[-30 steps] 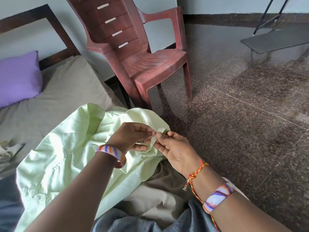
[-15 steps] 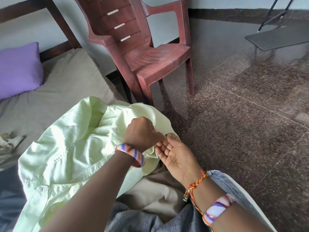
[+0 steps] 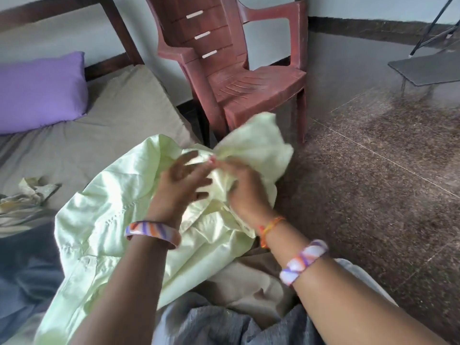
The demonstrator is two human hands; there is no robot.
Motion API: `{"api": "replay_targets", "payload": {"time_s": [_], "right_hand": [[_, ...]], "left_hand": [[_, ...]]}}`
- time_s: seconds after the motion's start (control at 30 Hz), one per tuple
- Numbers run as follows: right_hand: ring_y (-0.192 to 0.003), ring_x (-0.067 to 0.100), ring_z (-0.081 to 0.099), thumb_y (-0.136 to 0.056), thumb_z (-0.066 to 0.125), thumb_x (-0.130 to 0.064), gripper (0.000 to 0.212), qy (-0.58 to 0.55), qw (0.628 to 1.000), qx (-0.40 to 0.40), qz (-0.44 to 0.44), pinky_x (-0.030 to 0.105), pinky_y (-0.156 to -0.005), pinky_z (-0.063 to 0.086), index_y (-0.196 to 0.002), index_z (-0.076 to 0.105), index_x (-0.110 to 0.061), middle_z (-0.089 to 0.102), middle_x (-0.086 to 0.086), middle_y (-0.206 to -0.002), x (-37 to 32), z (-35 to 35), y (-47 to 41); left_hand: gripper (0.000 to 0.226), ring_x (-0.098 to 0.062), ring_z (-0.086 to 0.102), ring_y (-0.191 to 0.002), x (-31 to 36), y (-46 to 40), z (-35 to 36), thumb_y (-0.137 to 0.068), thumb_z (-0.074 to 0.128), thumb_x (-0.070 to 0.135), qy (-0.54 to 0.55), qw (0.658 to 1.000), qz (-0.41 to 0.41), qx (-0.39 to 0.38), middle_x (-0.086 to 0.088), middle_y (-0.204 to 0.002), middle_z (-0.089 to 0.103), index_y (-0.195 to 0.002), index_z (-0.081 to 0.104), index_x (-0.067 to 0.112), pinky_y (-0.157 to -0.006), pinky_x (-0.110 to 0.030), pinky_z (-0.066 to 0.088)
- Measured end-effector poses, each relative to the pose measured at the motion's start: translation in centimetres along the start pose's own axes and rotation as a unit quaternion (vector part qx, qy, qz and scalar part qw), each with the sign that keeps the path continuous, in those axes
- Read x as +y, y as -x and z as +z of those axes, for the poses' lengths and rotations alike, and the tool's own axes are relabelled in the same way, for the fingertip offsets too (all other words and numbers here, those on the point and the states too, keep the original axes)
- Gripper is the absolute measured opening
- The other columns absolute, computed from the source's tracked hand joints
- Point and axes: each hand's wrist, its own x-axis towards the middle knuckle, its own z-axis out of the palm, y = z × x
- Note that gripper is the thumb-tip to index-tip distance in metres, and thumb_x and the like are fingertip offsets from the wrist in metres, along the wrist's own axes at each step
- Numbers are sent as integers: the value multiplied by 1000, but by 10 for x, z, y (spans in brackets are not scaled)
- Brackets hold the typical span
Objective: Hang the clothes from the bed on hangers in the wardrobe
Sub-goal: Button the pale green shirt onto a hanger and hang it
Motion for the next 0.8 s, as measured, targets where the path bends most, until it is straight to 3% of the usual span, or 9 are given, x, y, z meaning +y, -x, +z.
{"api": "replay_targets", "payload": {"time_s": [0.07, 0.1, 0.2, 0.27, 0.37, 0.47, 0.6, 0.7, 0.8], "right_hand": [[-116, 28, 55, -83, 45, 4, 48, 178, 963, -168, -112, 33, -98, 44, -127, 55, -13, 59, 9, -124, -24, 27, 14], [-114, 32, 54, -84, 48, -2, 43, 228, 939, -220, -133, 35, -94, 45, -126, 53, -12, 58, 12, -122, -32, 35, 22], [-117, 31, 52, -90, 48, -10, 39, 155, 951, -254, -89, 35, -97, 42, -128, 54, -12, 55, 13, -127, -30, 39, 35], [-107, 22, 59, -93, 42, -4, 35, -11, 975, -222, 7, 39, -98, 45, -120, 63, -14, 66, 0, -110, -19, 33, 36], [-87, 16, 62, -91, 39, 8, 47, -201, 962, -134, 125, 46, -87, 52, -94, 67, -30, 65, -14, -86, -3, 27, 38], [-88, 20, 64, -85, 50, 17, 38, -330, 923, -51, 191, 37, -75, 57, -88, 62, -19, 67, 2, -96, -2, 22, 39], [-81, 23, 63, -76, 61, 19, 31, -425, 872, 26, 243, 37, -74, 55, -86, 59, -10, 65, 10, -85, -3, 23, 38], [-77, 24, 60, -74, 63, 19, 32, -436, 862, 58, 252, 33, -69, 53, -86, 55, -10, 63, 13, -86, -6, 24, 36], [-69, 17, 57, -75, 62, 19, 35, -439, 858, 87, 250, 25, -60, 52, -86, 52, -12, 56, 10, -85, -9, 19, 35]], "left_hand": [[23, 8, 61, -73, -16, 4, -18, -80, 69, 18, 51, 994, -19, 92, 20, -63, 62, -98, 55, 25, -66, -7, 45], [31, 22, 54, -68, -30, 7, -25, -84, 65, 5, 48, 988, -60, 133, 24, -54, 53, -89, 50, 32, -65, 0, 40], [52, 35, 40, -62, -47, 24, -37, -87, 54, -9, 147, 965, -167, 137, 24, -42, 49, -75, 35, 38, -66, 7, 33], [27, 12, 56, -49, -64, 25, -39, -93, 50, 1, 209, 953, -140, 171, 18, -42, 56, -77, 48, 23, -52, -3, 43], [23, -15, 65, -62, -61, 25, -32, -88, 60, 30, 294, 926, -163, 175, -4, -67, 67, -84, 64, 8, -66, -28, 56], [21, -14, 58, -60, -59, 26, -24, -82, 68, 25, 221, 951, -137, 170, -7, -68, 58, -83, 63, 4, -60, -21, 53], [7, -13, 52, -51, -58, 22, -26, -83, 66, 6, 196, 956, -146, 164, -14, -73, 54, -78, 63, 1, -49, -19, 47], [17, -20, 56, -66, -54, 21, -30, -84, 66, 15, 194, 965, -135, 111, -18, -85, 57, -94, 64, 2, -55, -22, 51], [23, -16, 59, -64, -44, 25, -29, -78, 72, 22, 109, 985, -132, 27, -10, -75, 63, -87, 64, 2, -62, -24, 52]]}}
